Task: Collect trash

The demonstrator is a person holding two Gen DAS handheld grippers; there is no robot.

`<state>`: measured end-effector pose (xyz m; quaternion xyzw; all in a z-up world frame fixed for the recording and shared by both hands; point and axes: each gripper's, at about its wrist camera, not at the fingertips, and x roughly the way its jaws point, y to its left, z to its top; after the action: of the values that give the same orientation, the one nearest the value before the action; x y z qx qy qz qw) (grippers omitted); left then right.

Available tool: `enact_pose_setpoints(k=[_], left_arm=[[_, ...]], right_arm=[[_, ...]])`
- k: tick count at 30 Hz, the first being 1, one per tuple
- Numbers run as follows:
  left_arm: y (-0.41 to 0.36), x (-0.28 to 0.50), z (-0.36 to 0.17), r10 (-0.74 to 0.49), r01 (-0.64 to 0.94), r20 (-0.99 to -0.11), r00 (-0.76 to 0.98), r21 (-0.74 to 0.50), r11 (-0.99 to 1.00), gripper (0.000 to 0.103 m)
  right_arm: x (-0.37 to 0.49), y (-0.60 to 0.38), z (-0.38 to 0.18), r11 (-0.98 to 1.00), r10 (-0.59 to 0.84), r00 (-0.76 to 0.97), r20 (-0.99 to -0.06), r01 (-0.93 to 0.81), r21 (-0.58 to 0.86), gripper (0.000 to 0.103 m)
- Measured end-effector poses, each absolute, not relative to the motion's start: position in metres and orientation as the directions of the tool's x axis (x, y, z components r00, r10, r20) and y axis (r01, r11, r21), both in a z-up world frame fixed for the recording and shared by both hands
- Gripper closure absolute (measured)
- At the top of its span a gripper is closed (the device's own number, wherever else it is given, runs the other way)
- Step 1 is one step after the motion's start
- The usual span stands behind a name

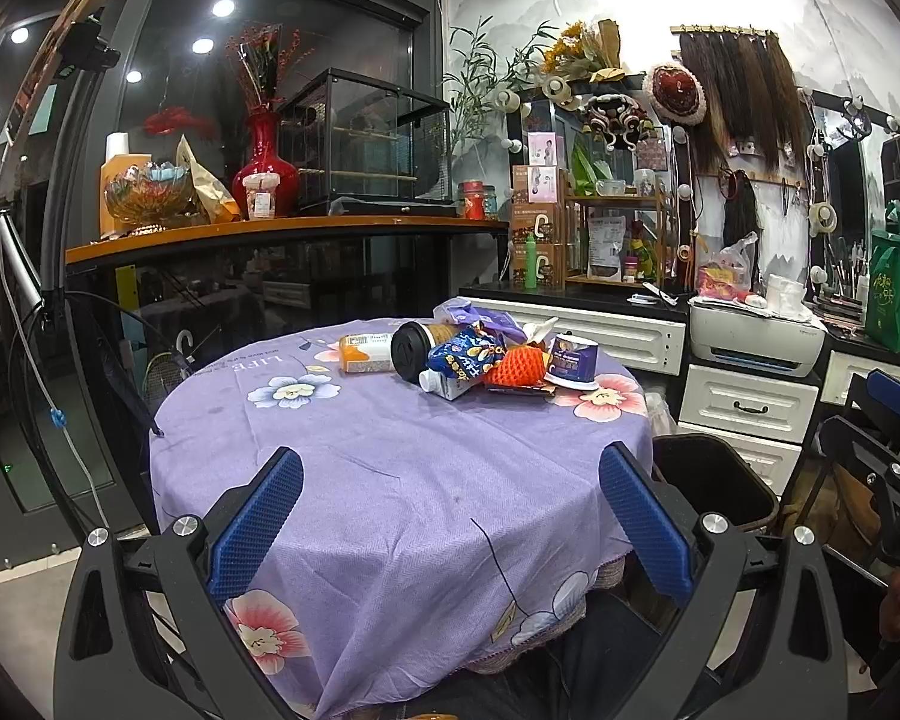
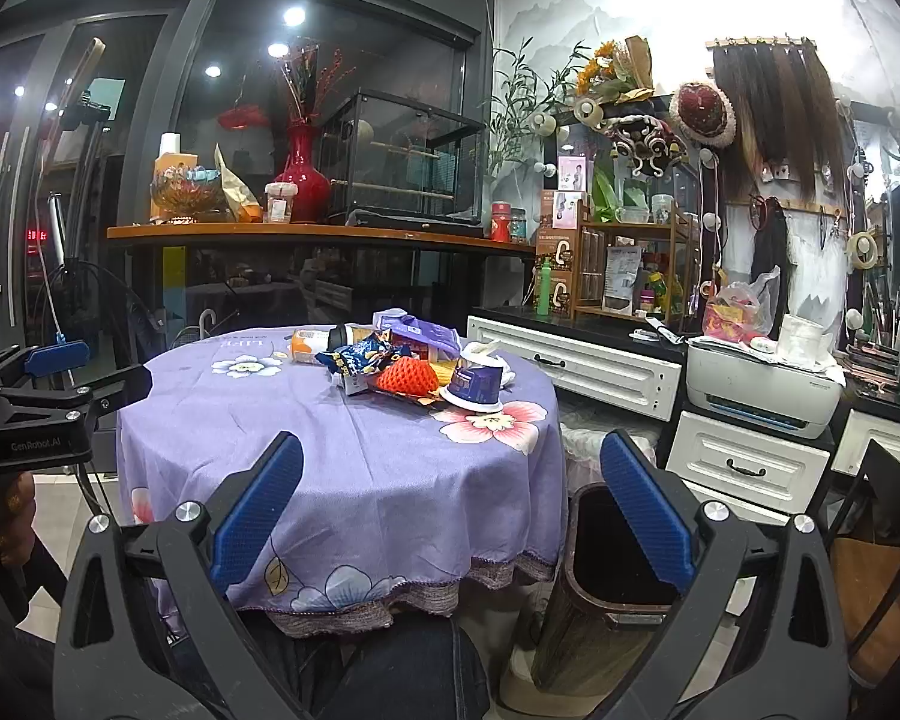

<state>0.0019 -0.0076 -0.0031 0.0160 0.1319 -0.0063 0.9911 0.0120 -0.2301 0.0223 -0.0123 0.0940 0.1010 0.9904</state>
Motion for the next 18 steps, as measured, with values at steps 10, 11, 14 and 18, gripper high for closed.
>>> enact_pose_setpoints(k=[10, 11, 14, 18], left_arm=[[-0.0105, 0.0031, -0.0092, -0.010, 0.020, -0.265, 0.964, 0.033, 0.999, 0.005], [-0.0118, 0.0032, -0.0104, -0.010, 0.020, -0.265, 0.964, 0.035, 0.999, 0.005], [-0.0109, 0.0032, -0.0098, -0.011, 0.020, -0.265, 0.964, 0.033, 0.999, 0.005], [-0.0124, 0.0037, -0.0114, -0.011, 0.021, -0.265, 0.964, 0.034, 0.999, 0.005]], right_arm=[[0.0125, -0.2290, 0.0201, 0.979, 0.198, 0.961, -0.190, -0.204, -0.008, 0.005], [0.0125, -0.2288, 0.0200, 0.979, 0.198, 0.962, -0.190, -0.203, -0.008, 0.005], [0.0124, -0.2286, 0.0204, 0.979, 0.198, 0.961, -0.191, -0.203, -0.008, 0.005], [0.0128, -0.2281, 0.0201, 0.979, 0.197, 0.962, -0.190, -0.203, -0.010, 0.005]])
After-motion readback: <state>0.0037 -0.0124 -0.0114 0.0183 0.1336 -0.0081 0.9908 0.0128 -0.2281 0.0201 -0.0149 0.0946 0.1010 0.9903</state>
